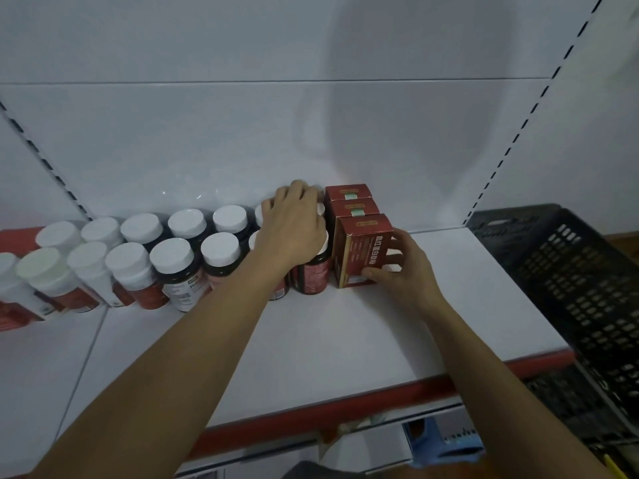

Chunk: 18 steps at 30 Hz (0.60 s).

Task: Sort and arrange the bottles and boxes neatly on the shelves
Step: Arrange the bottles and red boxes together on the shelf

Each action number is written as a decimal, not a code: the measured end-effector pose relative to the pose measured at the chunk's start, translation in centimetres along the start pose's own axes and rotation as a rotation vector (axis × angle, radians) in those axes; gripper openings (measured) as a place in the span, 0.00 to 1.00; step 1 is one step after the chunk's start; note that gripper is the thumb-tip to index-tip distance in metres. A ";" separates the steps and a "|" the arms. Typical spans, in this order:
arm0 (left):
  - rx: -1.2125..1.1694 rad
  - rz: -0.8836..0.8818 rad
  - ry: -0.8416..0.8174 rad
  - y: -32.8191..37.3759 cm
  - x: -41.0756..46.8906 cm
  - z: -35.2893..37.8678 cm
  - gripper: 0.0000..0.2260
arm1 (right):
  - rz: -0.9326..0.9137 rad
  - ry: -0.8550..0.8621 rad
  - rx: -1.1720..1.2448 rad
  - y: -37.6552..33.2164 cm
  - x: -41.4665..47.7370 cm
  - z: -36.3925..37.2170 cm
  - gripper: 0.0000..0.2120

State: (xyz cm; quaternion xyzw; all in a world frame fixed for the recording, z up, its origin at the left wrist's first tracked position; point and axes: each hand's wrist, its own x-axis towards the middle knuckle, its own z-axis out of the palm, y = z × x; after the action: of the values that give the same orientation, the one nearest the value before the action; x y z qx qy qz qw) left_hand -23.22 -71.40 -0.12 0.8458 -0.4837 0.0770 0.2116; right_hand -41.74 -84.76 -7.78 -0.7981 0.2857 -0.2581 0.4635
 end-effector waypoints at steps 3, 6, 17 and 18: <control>0.012 -0.004 -0.006 0.0 0.0 0.1 0.16 | -0.037 0.001 -0.038 -0.1 0.0 0.7 0.31; 0.020 -0.007 -0.011 0.1 0.0 -0.1 0.16 | -0.037 0.045 -0.044 0.1 -0.7 1.5 0.27; 0.083 -0.009 -0.041 0.7 -0.3 -0.7 0.17 | -0.143 0.039 -0.231 0.3 -2.0 2.8 0.25; 0.106 0.000 -0.047 0.8 -0.3 -0.9 0.17 | -0.146 0.031 -0.230 0.3 -2.0 2.8 0.25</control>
State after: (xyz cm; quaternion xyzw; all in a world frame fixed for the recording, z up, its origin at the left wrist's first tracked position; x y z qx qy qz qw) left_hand -24.01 -71.18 0.82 0.8575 -0.4836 0.0828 0.1550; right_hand -41.35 -81.82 -9.54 -0.8606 0.2617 -0.2688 0.3444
